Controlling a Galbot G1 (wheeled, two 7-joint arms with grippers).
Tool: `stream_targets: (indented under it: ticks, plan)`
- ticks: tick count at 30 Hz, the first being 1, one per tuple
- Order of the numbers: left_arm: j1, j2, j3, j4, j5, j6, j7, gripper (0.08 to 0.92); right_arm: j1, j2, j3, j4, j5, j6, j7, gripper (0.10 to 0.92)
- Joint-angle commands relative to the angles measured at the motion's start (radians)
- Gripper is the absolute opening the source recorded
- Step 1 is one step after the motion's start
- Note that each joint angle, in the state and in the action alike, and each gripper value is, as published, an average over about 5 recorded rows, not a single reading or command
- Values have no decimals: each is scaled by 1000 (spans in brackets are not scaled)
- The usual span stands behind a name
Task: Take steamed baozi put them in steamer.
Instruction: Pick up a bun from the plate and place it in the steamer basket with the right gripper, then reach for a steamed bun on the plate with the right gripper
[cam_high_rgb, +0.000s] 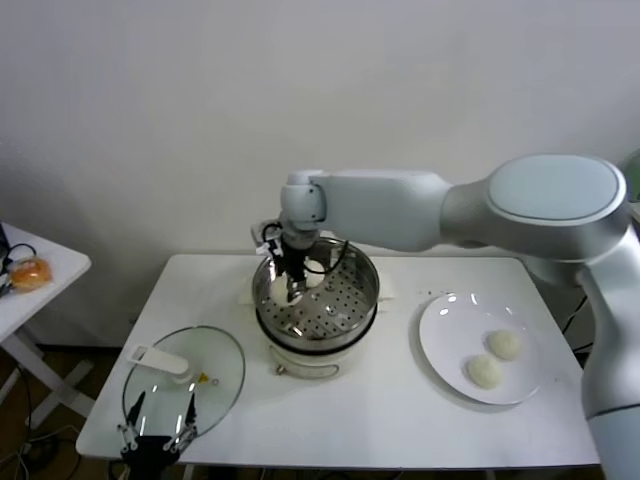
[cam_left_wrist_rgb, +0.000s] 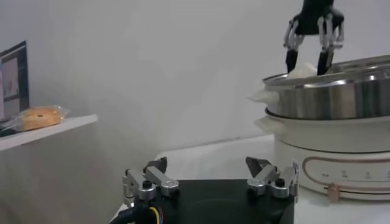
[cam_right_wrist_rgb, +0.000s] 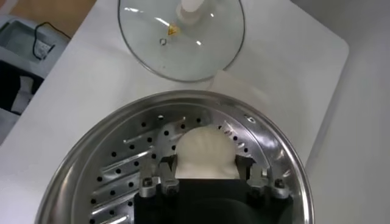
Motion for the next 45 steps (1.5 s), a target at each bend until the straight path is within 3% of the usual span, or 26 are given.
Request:
stream_targets:
  ticks: [1,10,19,30,37,45]
  plan:
    - [0,-1,1,0,1,-2,0,823,-75,38,14,-50,-60,-6,22,649]
    - [-1,-1,0,0,4,-4,-1,823,-83,52,9,-83,-79,4,26,654]
    - [3,0,-4,-5,6,-2,-1,823,47,-35,-7,-1,-30,41,-13,812]
    - [8,-6,-4,-17,15,4,0,823,382,-424,-220,251,57,169,-207,823]
    - [9,-14,1,-10,27,0,-1,823,420,-688,-338,436,-63,182,-208,823]
    - [14,-26,4,-7,40,-6,-2,823,212,-910,-313,498,-259,126,-124,823]
